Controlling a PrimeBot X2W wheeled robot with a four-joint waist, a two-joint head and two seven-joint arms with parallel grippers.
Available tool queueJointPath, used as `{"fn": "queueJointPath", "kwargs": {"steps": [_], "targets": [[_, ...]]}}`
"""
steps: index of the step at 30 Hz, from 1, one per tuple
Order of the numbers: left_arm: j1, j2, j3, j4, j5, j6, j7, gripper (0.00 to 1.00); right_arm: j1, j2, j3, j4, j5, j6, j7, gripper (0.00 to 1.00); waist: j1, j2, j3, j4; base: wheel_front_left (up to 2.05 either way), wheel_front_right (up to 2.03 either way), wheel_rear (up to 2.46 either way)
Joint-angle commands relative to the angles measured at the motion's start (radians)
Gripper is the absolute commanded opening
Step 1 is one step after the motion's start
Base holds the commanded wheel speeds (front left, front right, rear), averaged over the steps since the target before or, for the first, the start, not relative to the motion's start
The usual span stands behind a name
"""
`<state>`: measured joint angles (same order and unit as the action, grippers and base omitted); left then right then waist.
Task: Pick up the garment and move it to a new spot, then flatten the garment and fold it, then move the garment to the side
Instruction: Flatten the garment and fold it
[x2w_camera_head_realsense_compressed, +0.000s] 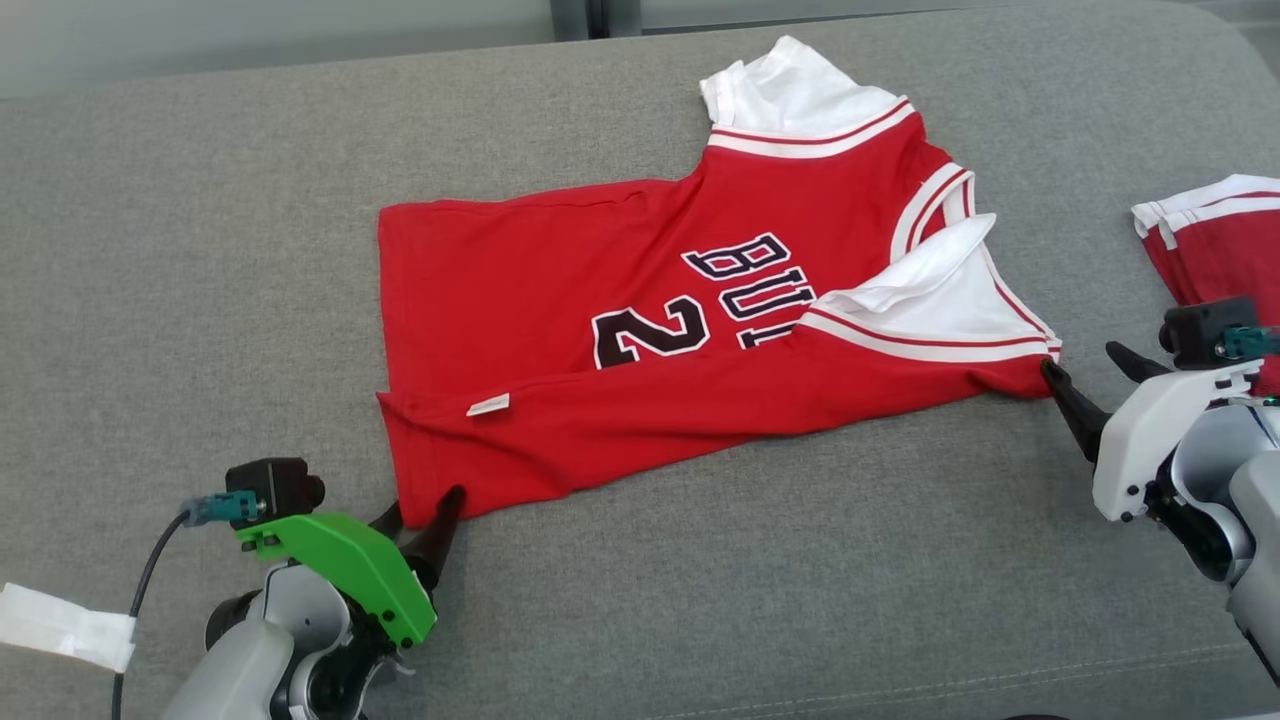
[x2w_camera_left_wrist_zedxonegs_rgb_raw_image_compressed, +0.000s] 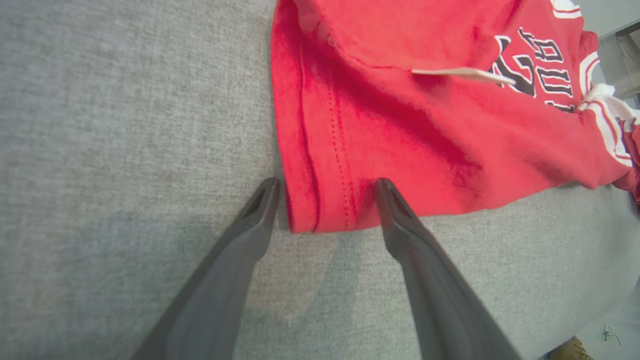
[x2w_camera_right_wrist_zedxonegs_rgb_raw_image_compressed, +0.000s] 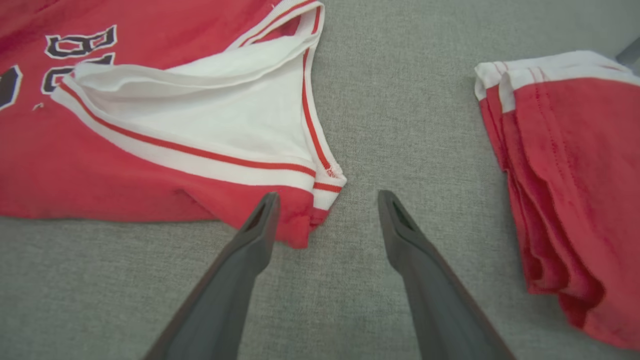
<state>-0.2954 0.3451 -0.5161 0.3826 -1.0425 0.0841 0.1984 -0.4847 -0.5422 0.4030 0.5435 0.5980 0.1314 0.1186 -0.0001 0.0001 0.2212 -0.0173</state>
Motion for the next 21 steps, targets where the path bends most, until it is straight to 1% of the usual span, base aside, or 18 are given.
{"fn": "queueJointPath", "kwargs": {"steps": [1,5,9,10,11,12,14,15,16,21], "targets": [[-0.003,0.011,-0.008,0.013,0.013,0.011,0.02,1.0,-0.012,0.007,-0.006,0.005,0.006,-0.002,0.01,1.0,0.0001,-0.0001,0.011,0.013,0.0,0.0,0.0],[-0.014,0.012,-0.027,0.015,0.006,-0.002,0.061,1.0,-0.014,0.029,-0.007,0.026,0.025,-0.002,0.047,1.0,0.0001,-0.0001,0.015,0.023,0.0,0.0,0.0],[-0.016,-0.008,-0.046,0.023,-0.025,-0.033,0.108,1.0,-0.02,0.046,-0.009,0.051,0.053,-0.002,0.085,1.0,0.0001,-0.0001,0.014,0.029,0.0,0.0,0.0],[-0.018,-0.012,-0.05,0.024,-0.031,-0.042,0.114,0.5,-0.023,0.048,-0.011,0.056,0.062,-0.002,0.092,0.48,0.0001,-0.0001,0.013,0.03,0.0,0.0,0.0],[-0.022,-0.018,-0.052,0.026,-0.039,-0.053,0.119,0.29,-0.026,0.053,-0.013,0.059,0.077,-0.002,0.097,0.0,0.0001,-0.0001,0.013,0.031,0.0,0.0,0.0],[-0.026,-0.024,-0.053,0.029,-0.047,-0.065,0.126,0.0,-0.028,0.057,-0.018,0.062,0.095,-0.002,0.099,0.0,0.0001,-0.0001,0.012,0.032,0.0,0.0,0.0],[-0.038,-0.031,-0.054,0.036,-0.062,-0.087,0.135,0.0,-0.028,0.055,-0.024,0.071,0.117,-0.002,0.102,0.0,0.0001,-0.0001,0.008,0.036,0.0,0.0,0.0],[-0.052,-0.029,-0.047,0.042,-0.07,-0.104,0.141,0.0,-0.032,0.048,-0.026,0.08,0.135,-0.002,0.102,0.0,0.0001,-0.0001,0.001,0.04,0.0,0.0,0.0],[-0.058,-0.025,-0.044,0.046,-0.075,-0.112,0.147,0.0,-0.033,0.044,-0.029,0.084,0.147,-0.002,0.106,0.0,0.0001,-0.0001,-0.003,0.041,0.0,0.0,0.0],[-0.054,0.019,-0.038,0.022,-0.101,-0.156,0.181,0.0,-0.031,0.008,-0.039,0.099,0.188,-0.002,0.137,0.0,0.0001,-0.0001,-0.034,0.039,0.0,0.0,0.0]]}}
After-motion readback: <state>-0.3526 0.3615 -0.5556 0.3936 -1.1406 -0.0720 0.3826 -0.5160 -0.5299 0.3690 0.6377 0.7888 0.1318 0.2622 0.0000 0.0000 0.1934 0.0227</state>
